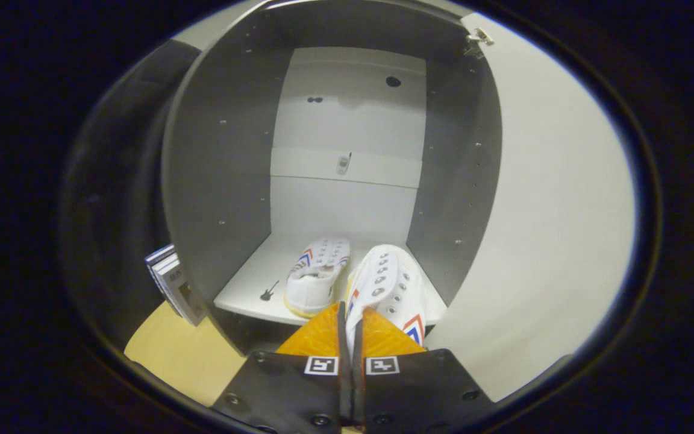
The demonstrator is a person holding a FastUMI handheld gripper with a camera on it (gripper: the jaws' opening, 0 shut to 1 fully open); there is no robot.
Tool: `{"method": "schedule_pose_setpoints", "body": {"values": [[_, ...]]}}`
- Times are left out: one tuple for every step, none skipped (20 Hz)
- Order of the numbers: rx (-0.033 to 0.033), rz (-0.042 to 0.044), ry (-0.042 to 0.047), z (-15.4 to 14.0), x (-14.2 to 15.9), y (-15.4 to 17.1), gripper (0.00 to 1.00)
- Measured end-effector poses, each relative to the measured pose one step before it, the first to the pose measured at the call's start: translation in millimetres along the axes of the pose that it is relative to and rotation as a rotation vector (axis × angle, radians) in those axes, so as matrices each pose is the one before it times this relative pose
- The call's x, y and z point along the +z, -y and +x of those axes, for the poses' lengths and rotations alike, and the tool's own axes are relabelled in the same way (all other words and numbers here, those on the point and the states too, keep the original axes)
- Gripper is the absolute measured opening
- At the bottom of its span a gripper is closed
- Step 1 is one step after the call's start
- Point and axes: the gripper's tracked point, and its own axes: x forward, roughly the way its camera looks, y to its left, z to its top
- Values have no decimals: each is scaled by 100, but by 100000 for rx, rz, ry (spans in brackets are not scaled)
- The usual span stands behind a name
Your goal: Open the shoe cabinet door, grab the shoes and put them into the shoe cabinet, then close the shoe cabinet door.
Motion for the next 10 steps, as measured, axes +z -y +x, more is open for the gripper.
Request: {"method": "schedule_pose_setpoints", "body": {"values": [[463,-1034,-1507,1856,267,484,2],[1049,-965,-1232,2021,230,435,2],[1316,-488,-1012,1520,-104,39,2],[1453,-722,-1280,1544,101,187,2],[1319,-972,-1069,1570,171,236,3],[1395,-1362,-972,1681,131,156,2],[1397,-964,-835,1544,42,-32,3],[1554,-670,-1036,1283,-64,-77,2],[1418,-384,-1553,1086,-96,-40,3],[2016,161,-1410,964,-227,-174,2]]}}
